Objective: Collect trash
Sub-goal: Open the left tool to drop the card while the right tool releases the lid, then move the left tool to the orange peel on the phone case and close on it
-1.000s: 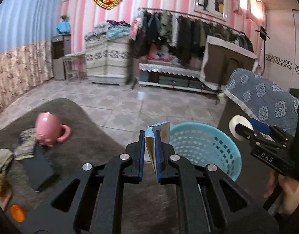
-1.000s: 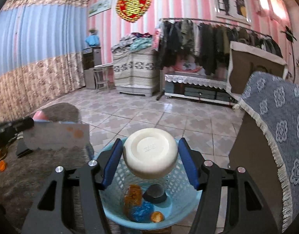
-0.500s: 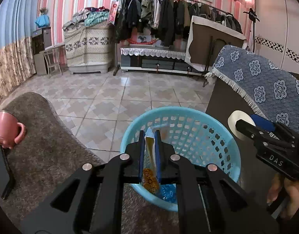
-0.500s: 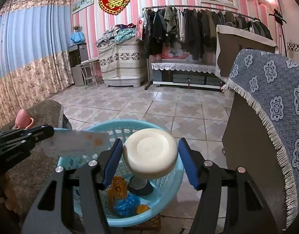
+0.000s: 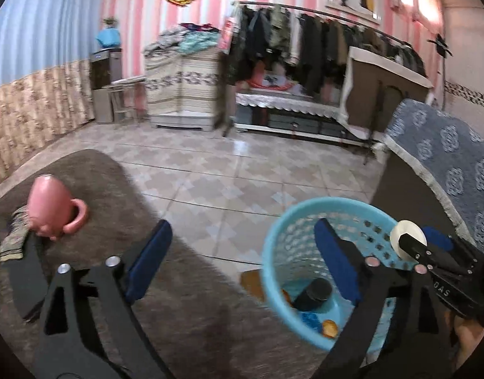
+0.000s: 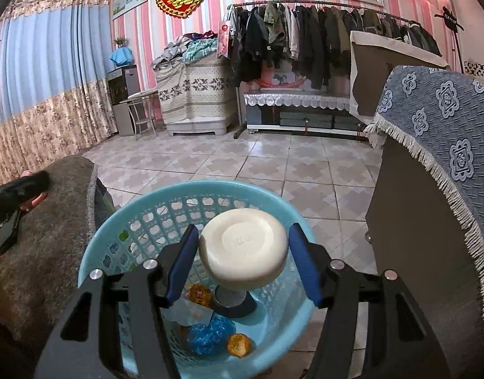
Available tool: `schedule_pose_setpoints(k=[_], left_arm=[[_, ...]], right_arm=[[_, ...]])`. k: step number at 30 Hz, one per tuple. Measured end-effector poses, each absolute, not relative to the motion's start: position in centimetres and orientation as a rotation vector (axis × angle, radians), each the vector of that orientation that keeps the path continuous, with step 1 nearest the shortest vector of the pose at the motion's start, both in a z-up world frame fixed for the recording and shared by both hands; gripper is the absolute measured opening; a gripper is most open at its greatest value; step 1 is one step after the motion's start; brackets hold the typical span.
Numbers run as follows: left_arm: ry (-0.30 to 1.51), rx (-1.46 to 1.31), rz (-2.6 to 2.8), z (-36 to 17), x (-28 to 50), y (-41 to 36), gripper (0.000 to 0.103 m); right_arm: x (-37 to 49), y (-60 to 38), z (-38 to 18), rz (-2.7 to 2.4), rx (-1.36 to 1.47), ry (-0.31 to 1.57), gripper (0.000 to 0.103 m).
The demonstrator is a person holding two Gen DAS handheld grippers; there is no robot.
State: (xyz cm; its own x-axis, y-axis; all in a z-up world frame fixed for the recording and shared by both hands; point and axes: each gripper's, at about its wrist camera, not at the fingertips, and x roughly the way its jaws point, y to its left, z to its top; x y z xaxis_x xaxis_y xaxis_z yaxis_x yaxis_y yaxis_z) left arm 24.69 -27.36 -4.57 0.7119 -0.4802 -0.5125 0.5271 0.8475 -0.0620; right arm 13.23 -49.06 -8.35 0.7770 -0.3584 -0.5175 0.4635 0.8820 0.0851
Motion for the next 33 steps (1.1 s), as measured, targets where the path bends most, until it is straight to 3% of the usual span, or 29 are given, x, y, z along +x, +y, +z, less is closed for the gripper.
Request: schedule_pose_setpoints(k=[8,10,13,18,22,24,33], left_arm=[[0.523,0.085,-0.461,-4.3,25.1,-23.1,0.097],[0.527,0.076,-0.45,-4.3,25.1,-22.4,0.097],[0.536,0.054,-0.431,-4.2,25.1,-21.2,0.097],[0.524,0.032,-0.392,-3.4,24.1,-18.8,0.097],[0.506,0.016,-0.365,-2.0,23.0,-16.6,0.097],[0.487,0.027,-0.342,-1.3,22.3,-15.3,0.097],[0.475,-0.017,-0.237,0.1,20.3,-7.1,0.098]], right_arm=[[16.2,-47.7,-9.5,-0.473,0.185,0.499,0.06],[16.1,-47.4,-9.0,-0.488,0.166,0.472,0.072],[16.3,-47.4,-8.5,-0.489,0.167,0.478,0.08],[15.1,-47.3,-7.2,-0.504,0.183,0.449,0.089],[14.0,-46.6,-5.8,-0.502,0.163,0.431,0.091],[13.5,-46.1,-5.0,-0.502,0.164,0.419,0.098],[13.0,-42.1,-2.1,-0.45,0.138,0.388,0.098]])
